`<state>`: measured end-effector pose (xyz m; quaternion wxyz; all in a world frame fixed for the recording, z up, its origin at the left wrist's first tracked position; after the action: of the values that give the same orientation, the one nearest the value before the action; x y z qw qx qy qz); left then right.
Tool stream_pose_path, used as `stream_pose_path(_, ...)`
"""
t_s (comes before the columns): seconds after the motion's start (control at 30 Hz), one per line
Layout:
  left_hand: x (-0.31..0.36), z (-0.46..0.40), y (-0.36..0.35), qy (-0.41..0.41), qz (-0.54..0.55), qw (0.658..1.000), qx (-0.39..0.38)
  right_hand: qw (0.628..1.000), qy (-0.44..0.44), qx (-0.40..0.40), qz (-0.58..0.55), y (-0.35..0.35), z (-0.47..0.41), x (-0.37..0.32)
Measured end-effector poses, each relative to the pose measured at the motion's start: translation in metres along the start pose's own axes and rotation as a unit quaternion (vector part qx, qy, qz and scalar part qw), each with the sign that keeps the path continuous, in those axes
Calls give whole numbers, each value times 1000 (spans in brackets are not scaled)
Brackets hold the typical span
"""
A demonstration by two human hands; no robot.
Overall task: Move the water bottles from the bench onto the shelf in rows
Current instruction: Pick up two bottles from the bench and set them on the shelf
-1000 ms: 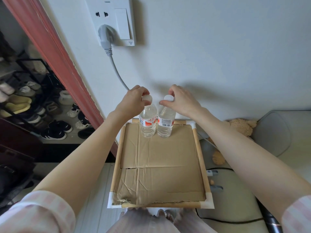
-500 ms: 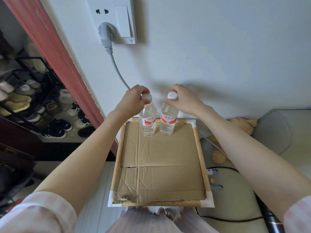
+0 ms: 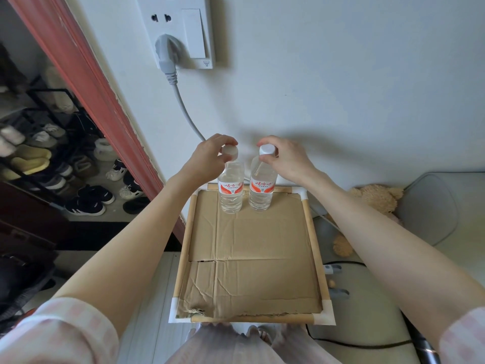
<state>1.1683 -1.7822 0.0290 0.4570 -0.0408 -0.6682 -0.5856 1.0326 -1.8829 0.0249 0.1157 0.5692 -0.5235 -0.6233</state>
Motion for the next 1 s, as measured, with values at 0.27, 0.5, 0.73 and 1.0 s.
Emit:
stream_pose_path(0.27,-7,0,-2,50,-31,998,-5,999,9,-34,-8,-8,-12,-8)
stream_pose_path(0.5,-7,0,-2,61,6,998,18,1000,-15,-22,-3,-11,-13,-1)
stream_pose_path(0.73,-8,-9,-4,68,0,997,49,1000,-19,-14,-8,-11,-16,-1)
stream_pose_path(1.0,-8,-5,-3,49,26,997,45,999,-17,-13,-33,-7,-19,0)
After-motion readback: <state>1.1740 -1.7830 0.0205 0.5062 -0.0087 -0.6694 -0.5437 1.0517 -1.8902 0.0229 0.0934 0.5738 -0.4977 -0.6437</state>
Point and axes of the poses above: each hand's wrist, its own z-axis away from the middle knuckle, its own y-axis out of the back of the hand, x = y × z, the point moved 4 cm from there along -z, towards the middle knuckle, and after that the axes turned 15 degrees about y, right-handed, at the moved point
